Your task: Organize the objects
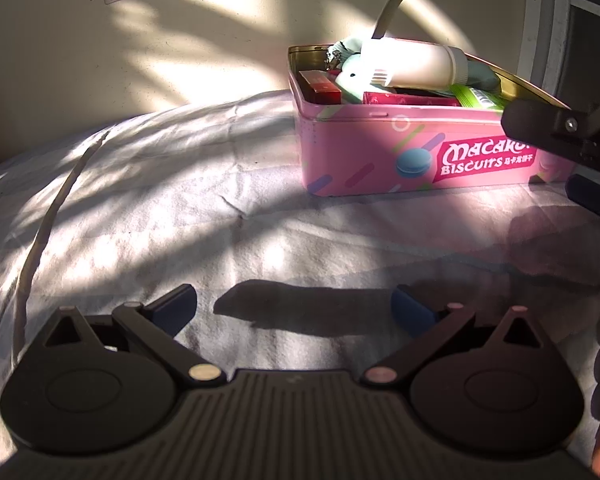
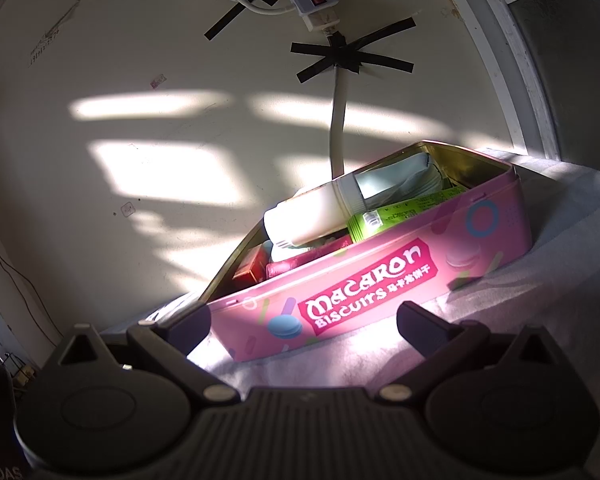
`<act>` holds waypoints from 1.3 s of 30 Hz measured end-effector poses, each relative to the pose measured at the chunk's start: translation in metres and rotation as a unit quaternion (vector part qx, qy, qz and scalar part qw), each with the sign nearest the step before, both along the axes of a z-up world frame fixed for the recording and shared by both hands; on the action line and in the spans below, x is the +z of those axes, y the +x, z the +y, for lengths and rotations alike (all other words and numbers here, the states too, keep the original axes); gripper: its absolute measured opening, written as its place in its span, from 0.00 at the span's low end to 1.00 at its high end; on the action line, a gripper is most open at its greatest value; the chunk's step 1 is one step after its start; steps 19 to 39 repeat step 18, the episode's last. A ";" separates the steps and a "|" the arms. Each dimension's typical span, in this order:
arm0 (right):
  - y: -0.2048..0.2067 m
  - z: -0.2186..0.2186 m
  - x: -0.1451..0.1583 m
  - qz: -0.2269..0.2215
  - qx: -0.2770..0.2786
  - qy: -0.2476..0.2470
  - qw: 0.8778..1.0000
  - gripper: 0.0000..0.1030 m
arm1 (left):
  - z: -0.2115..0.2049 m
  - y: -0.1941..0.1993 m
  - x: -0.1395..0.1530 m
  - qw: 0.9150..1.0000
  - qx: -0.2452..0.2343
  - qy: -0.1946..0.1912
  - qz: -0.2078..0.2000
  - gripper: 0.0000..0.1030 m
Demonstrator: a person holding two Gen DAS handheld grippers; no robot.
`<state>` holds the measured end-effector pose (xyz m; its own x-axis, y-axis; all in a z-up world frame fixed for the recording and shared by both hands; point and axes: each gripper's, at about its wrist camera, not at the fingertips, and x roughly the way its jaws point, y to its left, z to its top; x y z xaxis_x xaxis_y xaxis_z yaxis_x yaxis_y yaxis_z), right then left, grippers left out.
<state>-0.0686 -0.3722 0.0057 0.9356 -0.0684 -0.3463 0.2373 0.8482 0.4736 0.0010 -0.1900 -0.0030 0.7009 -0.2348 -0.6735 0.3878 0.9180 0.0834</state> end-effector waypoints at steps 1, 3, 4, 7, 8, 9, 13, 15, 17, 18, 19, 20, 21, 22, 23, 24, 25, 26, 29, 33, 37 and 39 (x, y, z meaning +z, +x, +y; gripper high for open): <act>0.000 0.000 0.000 0.000 0.000 0.000 1.000 1.00 | 0.000 0.000 0.000 1.000 0.000 0.000 0.000 1.00; 0.000 0.000 0.000 0.000 0.000 0.000 1.000 1.00 | 0.000 0.000 0.000 1.000 0.000 0.000 0.000 1.00; 0.000 0.000 0.000 0.000 0.000 0.000 1.000 1.00 | 0.000 0.000 0.000 1.000 0.000 0.000 0.000 1.00; 0.000 0.000 0.000 0.000 -0.001 0.000 1.000 1.00 | 0.000 0.000 0.000 1.000 0.001 0.000 0.000 1.00; 0.000 0.001 0.000 0.000 -0.001 0.000 1.000 1.00 | 0.000 0.000 0.000 1.000 0.001 0.000 0.000 1.00; 0.000 0.001 0.000 0.000 -0.001 0.000 1.000 1.00 | 0.000 0.000 0.000 1.000 0.001 0.000 0.000 1.00; 0.001 0.001 0.000 0.000 -0.001 0.000 1.000 1.00 | 0.000 0.000 0.001 1.000 -0.003 0.001 -0.005 1.00; 0.000 0.002 0.000 0.000 -0.002 0.000 1.000 1.00 | 0.000 -0.001 0.001 1.000 -0.002 0.002 -0.007 1.00; 0.000 0.001 0.000 0.000 -0.001 -0.002 1.000 1.00 | 0.001 0.000 0.002 1.000 -0.006 0.000 -0.006 1.00; 0.001 0.002 0.001 0.000 0.000 -0.004 1.000 1.00 | 0.002 0.001 0.003 1.000 -0.006 -0.002 -0.006 1.00; 0.001 0.002 0.001 0.000 0.000 -0.004 1.000 1.00 | 0.002 0.001 0.003 1.000 -0.006 -0.002 -0.006 1.00; 0.001 0.002 0.001 0.000 0.000 -0.004 1.000 1.00 | 0.002 0.001 0.003 1.000 -0.006 -0.002 -0.006 1.00; 0.001 0.002 0.001 0.000 0.000 -0.004 1.000 1.00 | 0.002 0.001 0.003 1.000 -0.006 -0.002 -0.006 1.00; 0.001 0.002 0.001 0.000 0.000 -0.004 1.000 1.00 | 0.002 0.001 0.003 1.000 -0.006 -0.002 -0.006 1.00; 0.001 0.002 0.001 0.000 0.000 -0.004 1.000 1.00 | 0.002 0.001 0.003 1.000 -0.006 -0.002 -0.006 1.00; 0.001 0.002 0.001 0.000 0.000 -0.004 1.000 1.00 | 0.002 0.001 0.003 1.000 -0.006 -0.002 -0.006 1.00; 0.001 0.002 0.001 0.000 0.000 -0.004 1.000 1.00 | 0.002 0.001 0.003 1.000 -0.006 -0.002 -0.006 1.00; 0.001 0.002 0.001 0.000 0.000 -0.004 1.000 1.00 | 0.002 0.001 0.003 1.000 -0.006 -0.002 -0.006 1.00; 0.001 0.002 0.001 0.000 0.000 -0.004 1.000 1.00 | 0.002 0.001 0.003 1.000 -0.006 -0.002 -0.006 1.00; 0.001 0.002 0.001 0.000 0.000 -0.004 1.000 1.00 | 0.002 0.001 0.003 1.000 -0.006 -0.002 -0.006 1.00; 0.001 0.002 0.001 0.000 0.000 -0.004 1.000 1.00 | 0.002 0.001 0.003 1.000 -0.006 -0.002 -0.006 1.00; 0.001 0.002 0.001 0.000 0.000 -0.004 1.000 1.00 | 0.002 0.001 0.003 1.000 -0.006 -0.002 -0.006 1.00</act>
